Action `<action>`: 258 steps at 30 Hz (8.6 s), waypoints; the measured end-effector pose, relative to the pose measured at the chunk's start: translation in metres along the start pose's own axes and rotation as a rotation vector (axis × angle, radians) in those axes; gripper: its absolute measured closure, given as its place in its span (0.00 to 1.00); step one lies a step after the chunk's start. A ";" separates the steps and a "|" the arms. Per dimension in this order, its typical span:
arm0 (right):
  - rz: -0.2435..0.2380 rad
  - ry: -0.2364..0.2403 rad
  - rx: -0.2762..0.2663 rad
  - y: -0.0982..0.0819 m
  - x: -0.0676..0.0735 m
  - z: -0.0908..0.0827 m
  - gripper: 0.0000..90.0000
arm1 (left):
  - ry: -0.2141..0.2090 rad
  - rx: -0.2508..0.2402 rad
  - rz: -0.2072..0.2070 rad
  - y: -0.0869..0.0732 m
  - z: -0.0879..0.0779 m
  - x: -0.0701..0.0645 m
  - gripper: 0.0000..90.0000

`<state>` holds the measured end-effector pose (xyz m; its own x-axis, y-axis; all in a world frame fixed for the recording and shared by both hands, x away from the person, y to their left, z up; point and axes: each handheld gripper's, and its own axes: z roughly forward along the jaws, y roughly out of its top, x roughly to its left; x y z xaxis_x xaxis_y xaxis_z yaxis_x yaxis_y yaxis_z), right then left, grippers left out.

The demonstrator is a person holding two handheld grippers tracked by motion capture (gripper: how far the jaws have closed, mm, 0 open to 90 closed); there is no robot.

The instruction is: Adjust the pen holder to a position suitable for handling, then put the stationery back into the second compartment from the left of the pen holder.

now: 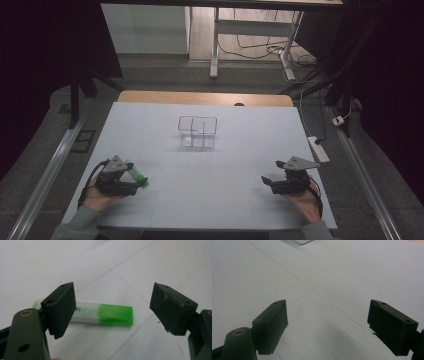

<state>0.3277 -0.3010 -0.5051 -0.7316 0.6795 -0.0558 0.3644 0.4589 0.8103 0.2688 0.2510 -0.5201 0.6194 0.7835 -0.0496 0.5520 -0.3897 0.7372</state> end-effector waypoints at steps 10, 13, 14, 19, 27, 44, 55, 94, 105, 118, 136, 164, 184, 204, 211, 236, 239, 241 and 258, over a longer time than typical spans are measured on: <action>-0.008 0.005 -0.001 0.000 0.000 0.001 0.19 | 0.003 -0.004 0.005 0.000 -0.002 -0.001 0.23; -0.013 0.003 0.011 0.000 0.001 0.002 0.19 | 0.002 -0.006 0.005 0.000 -0.002 -0.001 0.23; -0.013 0.005 0.010 0.000 0.001 0.003 0.20 | 0.003 -0.006 0.006 0.000 -0.003 -0.001 0.23; -0.021 0.008 0.009 0.001 0.001 0.004 0.20 | 0.006 -0.004 0.005 -0.002 -0.004 -0.001 0.23; -0.022 0.007 0.013 0.000 0.001 0.004 0.21 | 0.002 0.004 0.031 0.000 -0.007 0.001 0.24; -0.012 0.011 0.011 0.000 -0.001 0.003 0.21 | -0.037 0.137 0.245 0.035 -0.019 0.008 0.26; -0.010 0.010 0.021 -0.001 -0.001 0.005 0.21 | -0.078 0.168 0.324 0.047 -0.019 0.017 0.27; -0.016 0.018 0.031 -0.001 0.000 0.006 0.21 | -0.241 0.312 0.631 0.069 -0.008 0.032 0.27; -0.024 0.027 0.038 0.000 0.002 0.008 0.21 | -0.307 0.379 0.772 0.078 0.000 0.037 0.28; -0.024 0.031 0.041 -0.002 0.003 0.007 0.21 | -0.347 0.442 0.826 0.075 0.020 0.039 0.33; -0.028 0.042 0.052 -0.002 0.003 0.009 0.21 | -0.424 0.529 0.896 0.064 0.049 0.033 0.39; -0.032 0.037 0.062 -0.002 0.004 0.009 0.22 | -0.513 0.543 0.916 0.064 0.054 0.035 0.74; -0.028 0.039 0.046 -0.002 0.004 0.007 0.22 | -0.390 0.398 0.731 0.071 0.029 0.044 0.74; -0.025 0.040 0.043 -0.002 0.003 0.007 0.22 | -0.260 0.286 0.542 0.081 0.009 0.045 0.74; -0.020 0.038 0.041 -0.002 0.003 0.007 0.22 | -0.211 0.239 0.495 0.083 0.001 0.045 0.74; -0.021 0.040 0.049 -0.002 0.002 0.007 0.22 | -0.128 0.100 0.335 0.097 -0.014 0.043 0.74; -0.022 0.039 0.044 -0.002 0.003 0.007 0.22 | -0.120 0.078 0.318 0.099 -0.016 0.045 0.74; -0.023 0.036 0.046 -0.002 0.003 0.006 0.22 | -0.124 0.045 0.284 0.099 -0.018 0.046 0.74; -0.017 0.037 0.044 -0.002 0.002 0.006 0.22 | -0.064 -0.105 0.217 0.108 -0.020 0.045 0.74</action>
<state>0.3292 -0.2974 -0.5100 -0.7584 0.6502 -0.0466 0.3764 0.4952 0.7830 0.3449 0.2541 -0.4288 0.7530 0.6534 0.0780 0.3428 -0.4906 0.8011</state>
